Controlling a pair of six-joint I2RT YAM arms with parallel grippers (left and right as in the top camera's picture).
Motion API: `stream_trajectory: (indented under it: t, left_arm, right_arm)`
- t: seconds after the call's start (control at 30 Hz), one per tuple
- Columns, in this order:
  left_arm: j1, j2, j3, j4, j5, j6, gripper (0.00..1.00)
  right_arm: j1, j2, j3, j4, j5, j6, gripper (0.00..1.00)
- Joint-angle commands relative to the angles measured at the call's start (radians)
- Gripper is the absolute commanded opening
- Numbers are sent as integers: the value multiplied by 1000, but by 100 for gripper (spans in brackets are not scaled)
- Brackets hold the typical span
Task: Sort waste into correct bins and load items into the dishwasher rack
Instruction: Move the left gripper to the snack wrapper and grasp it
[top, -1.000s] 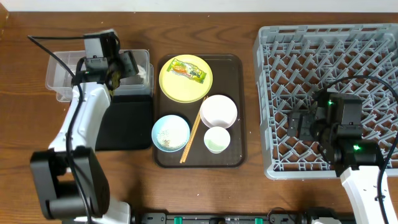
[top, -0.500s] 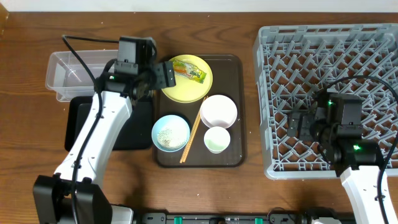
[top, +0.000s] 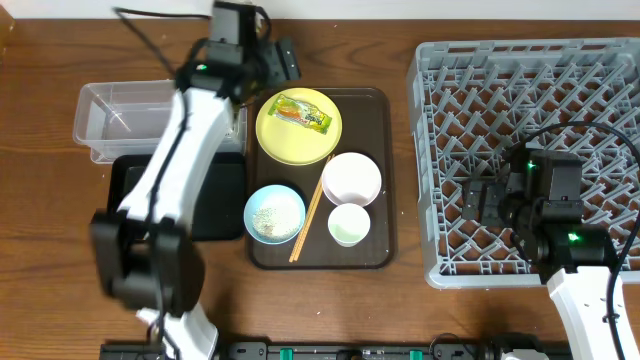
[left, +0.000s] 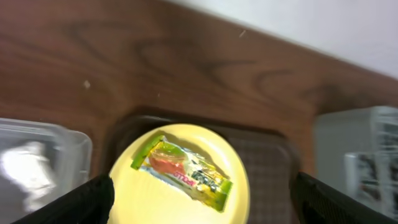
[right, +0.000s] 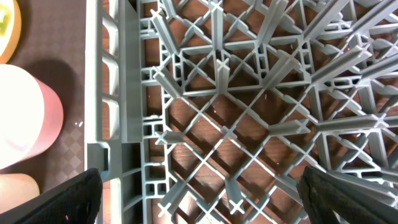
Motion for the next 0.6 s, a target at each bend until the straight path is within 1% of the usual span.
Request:
stream_trajectory:
  t: [0.0,0.1,0.27,0.43,0.57]
  left_arm:
    - [-28,112,16,13,-16,-45,92]
    - [-45,194,16,16,-16,-94,93]
    - [-59,284,15,33,-16,-212,93]
    - [-63,333,15,46,-16,-332,93]
    - [-66,356,15,49,-16,-370,93]
  right_arm:
    - [15,2,21,2,-7,5,99]
    - [15,2,21,1,-7,5,99]
    - [15,2,21,-6,-7,5,99]
    - [15,2,21,-14,-8,5,99]
    - [15,2,21,-15,-7,5,99]
